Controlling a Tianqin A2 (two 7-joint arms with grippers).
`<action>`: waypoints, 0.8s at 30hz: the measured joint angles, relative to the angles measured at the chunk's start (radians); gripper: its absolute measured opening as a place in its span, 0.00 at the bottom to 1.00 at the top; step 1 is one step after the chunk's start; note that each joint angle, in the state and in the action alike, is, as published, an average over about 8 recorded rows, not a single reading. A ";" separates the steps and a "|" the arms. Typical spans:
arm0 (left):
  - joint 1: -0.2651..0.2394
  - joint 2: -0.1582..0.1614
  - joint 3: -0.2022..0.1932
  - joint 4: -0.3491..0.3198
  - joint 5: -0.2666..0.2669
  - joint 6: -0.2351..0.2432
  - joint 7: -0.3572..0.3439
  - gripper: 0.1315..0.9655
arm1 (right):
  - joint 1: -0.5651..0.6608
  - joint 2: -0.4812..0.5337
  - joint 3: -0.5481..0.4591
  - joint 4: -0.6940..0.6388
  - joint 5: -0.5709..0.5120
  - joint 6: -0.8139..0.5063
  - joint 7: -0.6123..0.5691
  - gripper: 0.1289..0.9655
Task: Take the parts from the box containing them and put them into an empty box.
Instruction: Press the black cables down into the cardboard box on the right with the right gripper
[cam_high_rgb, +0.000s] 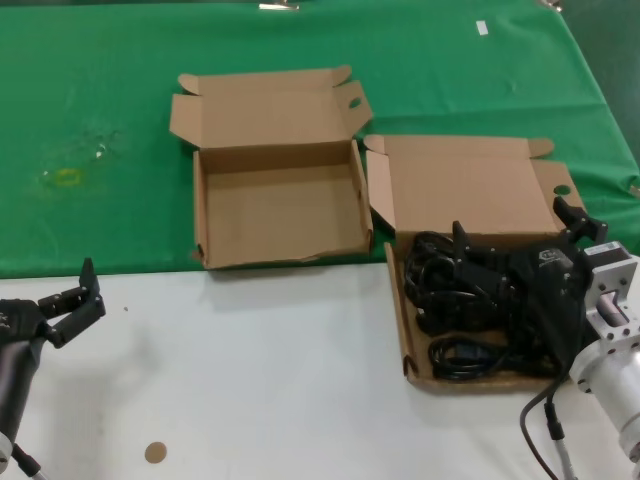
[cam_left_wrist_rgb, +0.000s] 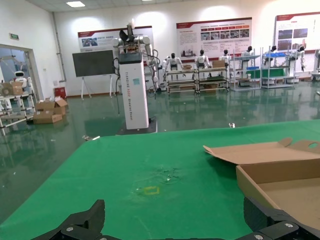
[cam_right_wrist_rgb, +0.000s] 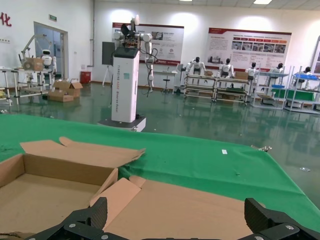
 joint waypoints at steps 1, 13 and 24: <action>0.000 0.000 0.000 0.000 0.000 0.000 0.000 1.00 | 0.000 0.000 0.000 0.000 0.000 0.000 0.000 1.00; 0.000 0.000 0.000 0.000 0.000 0.000 0.000 1.00 | 0.000 0.000 0.000 0.000 0.000 0.000 0.000 1.00; 0.000 0.000 0.000 0.000 0.000 0.000 0.000 1.00 | 0.000 0.000 0.000 0.000 0.000 0.000 0.000 1.00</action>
